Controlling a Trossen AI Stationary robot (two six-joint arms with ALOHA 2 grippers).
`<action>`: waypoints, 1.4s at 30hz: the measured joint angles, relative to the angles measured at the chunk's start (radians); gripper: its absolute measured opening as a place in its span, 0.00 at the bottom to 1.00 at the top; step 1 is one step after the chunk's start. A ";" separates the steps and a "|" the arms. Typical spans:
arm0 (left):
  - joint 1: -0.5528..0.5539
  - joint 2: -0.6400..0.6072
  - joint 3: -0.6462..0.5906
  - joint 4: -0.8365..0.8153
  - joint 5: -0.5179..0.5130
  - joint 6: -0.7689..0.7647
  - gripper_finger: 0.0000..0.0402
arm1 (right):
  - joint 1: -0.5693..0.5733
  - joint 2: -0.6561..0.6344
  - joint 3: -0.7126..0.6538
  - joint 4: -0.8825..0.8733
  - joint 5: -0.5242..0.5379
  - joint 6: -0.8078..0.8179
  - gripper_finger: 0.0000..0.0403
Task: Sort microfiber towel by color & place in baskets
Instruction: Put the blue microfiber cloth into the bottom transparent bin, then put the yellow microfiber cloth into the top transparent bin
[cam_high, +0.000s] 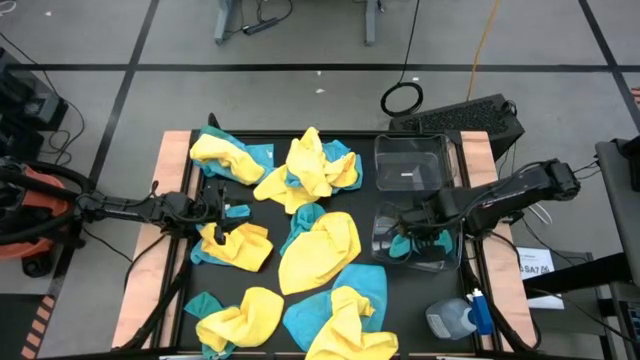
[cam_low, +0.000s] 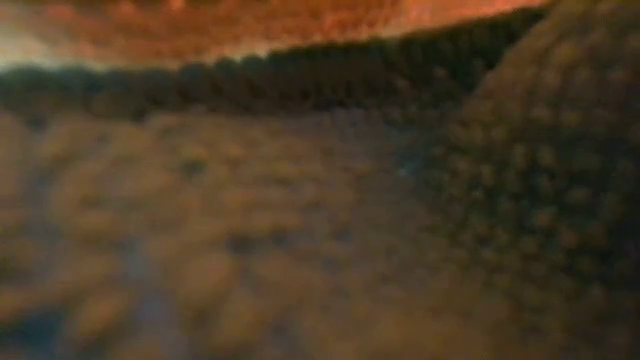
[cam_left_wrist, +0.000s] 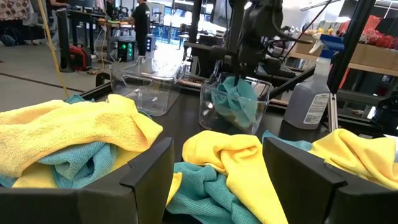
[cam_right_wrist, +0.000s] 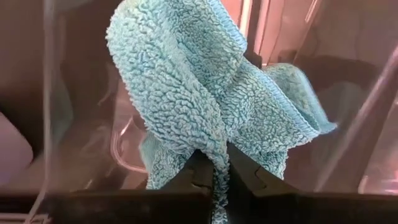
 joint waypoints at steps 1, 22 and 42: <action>0.000 0.000 0.000 0.000 0.000 0.000 0.62 | 0.000 0.000 -0.009 0.015 0.000 0.006 0.01; 0.000 0.000 0.000 0.000 0.000 0.000 0.62 | 0.001 0.000 -0.069 0.115 0.001 0.025 0.51; 0.000 0.000 0.000 0.000 0.000 0.000 0.62 | 0.001 -0.004 0.204 -0.023 0.007 -0.043 0.64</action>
